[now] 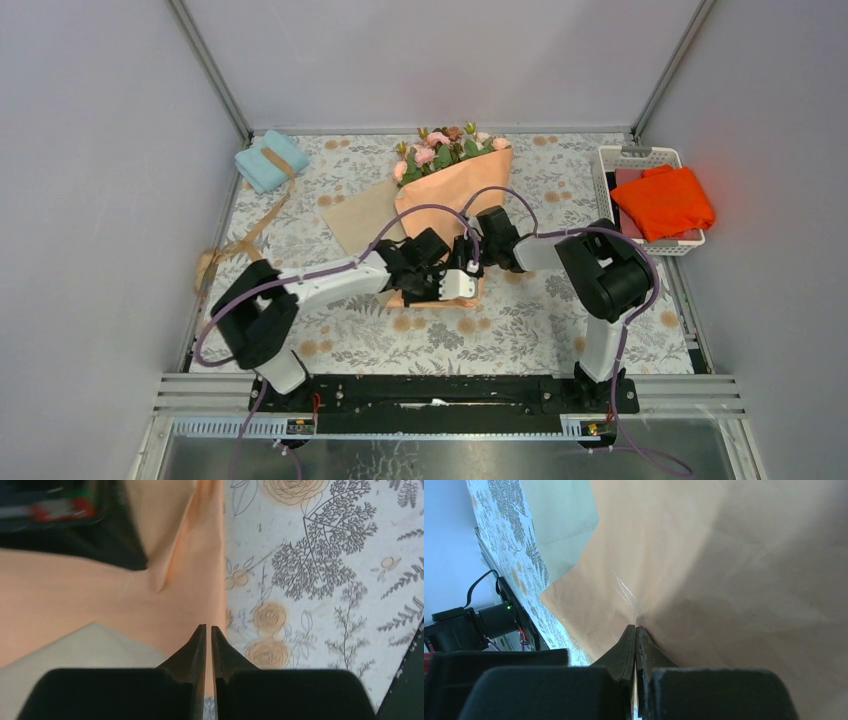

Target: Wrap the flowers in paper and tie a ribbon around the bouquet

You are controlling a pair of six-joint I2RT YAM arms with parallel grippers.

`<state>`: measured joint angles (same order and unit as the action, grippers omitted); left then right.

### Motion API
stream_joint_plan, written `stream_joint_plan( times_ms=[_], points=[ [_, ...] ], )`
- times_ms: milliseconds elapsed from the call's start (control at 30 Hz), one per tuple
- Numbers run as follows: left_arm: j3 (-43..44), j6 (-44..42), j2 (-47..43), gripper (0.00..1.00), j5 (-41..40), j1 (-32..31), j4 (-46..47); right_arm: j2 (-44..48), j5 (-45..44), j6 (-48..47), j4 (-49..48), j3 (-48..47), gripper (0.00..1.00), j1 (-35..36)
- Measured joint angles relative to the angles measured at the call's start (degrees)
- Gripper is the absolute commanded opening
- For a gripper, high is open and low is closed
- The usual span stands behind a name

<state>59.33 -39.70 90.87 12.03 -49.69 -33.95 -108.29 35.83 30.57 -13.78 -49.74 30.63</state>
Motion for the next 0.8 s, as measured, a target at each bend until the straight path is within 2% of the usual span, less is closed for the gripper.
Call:
stream_joint_plan(
  times_ms=[100, 200, 300, 333, 433, 500, 600, 733, 800],
  points=[
    [-0.90, 0.59, 5.20, 0.09, -0.04, -0.87, 2.69, -0.11, 0.04, -0.22, 0.72, -0.44, 0.00, -0.02],
    [-3.74, 0.57, 6.03, 0.08, -1.40, -1.01, 5.11, -0.20, 0.09, -0.44, 1.25, -0.68, 0.00, -0.07],
    [-7.80, 0.48, 2.91, 0.14, -2.43, -0.72, 7.54, -0.20, 0.17, -0.76, 1.38, -0.70, 0.00, -0.22],
    [-9.07, 0.50, 1.68, 0.23, -2.45, -0.50, 7.61, -0.20, 0.22, -0.76, 1.38, -0.68, 0.00, -0.26],
    [-12.79, 2.16, -3.34, 0.61, -0.57, 2.84, 4.50, -0.20, 0.24, -0.83, 1.40, -0.68, 0.00, -0.31],
    [-13.07, 3.72, -6.56, 0.70, 1.79, 8.09, 2.10, -0.20, 0.24, -0.87, 1.40, -0.68, 0.00, -0.31],
    [-10.82, 10.05, -10.14, 0.77, 6.56, 21.16, 1.55, -0.22, 0.28, -1.01, 1.57, -0.81, 0.00, -0.31],
    [-2.80, 24.63, -6.78, 0.87, 12.52, 40.17, 4.33, -0.39, 0.35, -1.18, 2.32, -1.29, 0.00, -0.31],
    [-0.92, 31.98, -3.82, 0.88, 14.95, 46.88, 7.56, -0.48, 0.37, -1.20, 2.71, -1.53, 0.00, -0.31]
  ],
)
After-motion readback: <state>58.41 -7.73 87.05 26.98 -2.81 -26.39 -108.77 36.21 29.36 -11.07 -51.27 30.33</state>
